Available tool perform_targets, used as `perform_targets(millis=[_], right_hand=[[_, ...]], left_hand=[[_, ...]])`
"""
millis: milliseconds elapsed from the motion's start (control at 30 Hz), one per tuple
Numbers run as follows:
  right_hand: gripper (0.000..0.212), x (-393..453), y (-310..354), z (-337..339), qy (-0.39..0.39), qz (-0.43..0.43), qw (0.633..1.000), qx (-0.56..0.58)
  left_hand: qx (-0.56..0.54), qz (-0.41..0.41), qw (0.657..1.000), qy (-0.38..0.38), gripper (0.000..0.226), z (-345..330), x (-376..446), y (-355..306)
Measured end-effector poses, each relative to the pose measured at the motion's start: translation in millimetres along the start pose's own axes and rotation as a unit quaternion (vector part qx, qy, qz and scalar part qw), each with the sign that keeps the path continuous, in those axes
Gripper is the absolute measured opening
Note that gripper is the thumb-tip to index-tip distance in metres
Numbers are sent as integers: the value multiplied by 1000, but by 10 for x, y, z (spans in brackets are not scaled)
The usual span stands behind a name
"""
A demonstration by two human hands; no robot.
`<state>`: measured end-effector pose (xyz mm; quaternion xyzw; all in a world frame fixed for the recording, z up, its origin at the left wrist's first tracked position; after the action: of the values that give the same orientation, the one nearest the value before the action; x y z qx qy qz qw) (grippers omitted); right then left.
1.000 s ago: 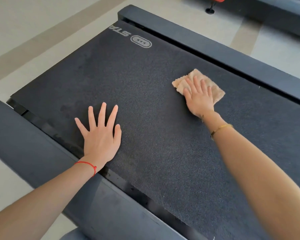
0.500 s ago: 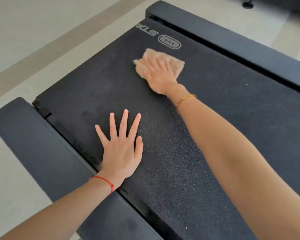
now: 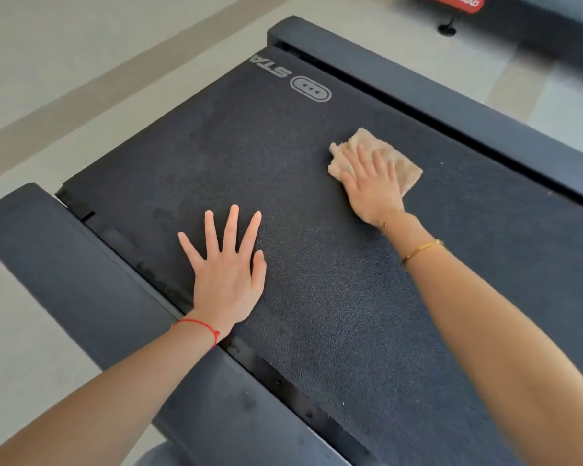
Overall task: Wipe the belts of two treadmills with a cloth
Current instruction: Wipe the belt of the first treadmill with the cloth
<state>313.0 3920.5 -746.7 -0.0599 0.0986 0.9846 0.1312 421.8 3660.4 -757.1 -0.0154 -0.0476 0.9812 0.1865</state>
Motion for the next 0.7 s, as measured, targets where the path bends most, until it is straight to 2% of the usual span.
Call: perform_targets(millis=[167, 267, 367, 467, 567, 633, 700], right_hand=[[54, -1084, 434, -230, 15, 114, 993, -1], [54, -1598, 417, -311, 21, 168, 986, -2], [54, -1576, 49, -228, 17, 135, 991, 5], [53, -1397, -488, -108, 7, 23, 1000, 9], [52, -1426, -613, -98, 6, -46, 999, 21], [52, -1575, -412, -142, 11, -33, 999, 31], [52, -1838, -77, -227, 24, 35, 999, 23]], left_hand=[[-2, -1, 1000, 7, 64, 17, -7, -14], [-9, -3, 1000, 3, 61, 14, -5, -13], [-15, -4, 1000, 3, 59, -4, -8, 4], [-18, -6, 1000, 12, 59, -9, -7, 8], [-24, -30, 999, 22, 58, 26, -33, 51], [-9, -63, 998, 24, 58, 88, -113, 105], [8, -77, 997, 16, 58, 169, -241, 219]])
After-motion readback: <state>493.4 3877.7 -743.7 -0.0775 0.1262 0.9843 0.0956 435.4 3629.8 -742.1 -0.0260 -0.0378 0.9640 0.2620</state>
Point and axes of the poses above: each hand's wrist, its own x-axis towards the middle knuckle, its own z-axis out of the back of the hand, y = z × x, the point moved 10 cm from there along x, towards the middle knuckle, and after that the axes turned 11 degrees about -z, right-handed, at the moved point
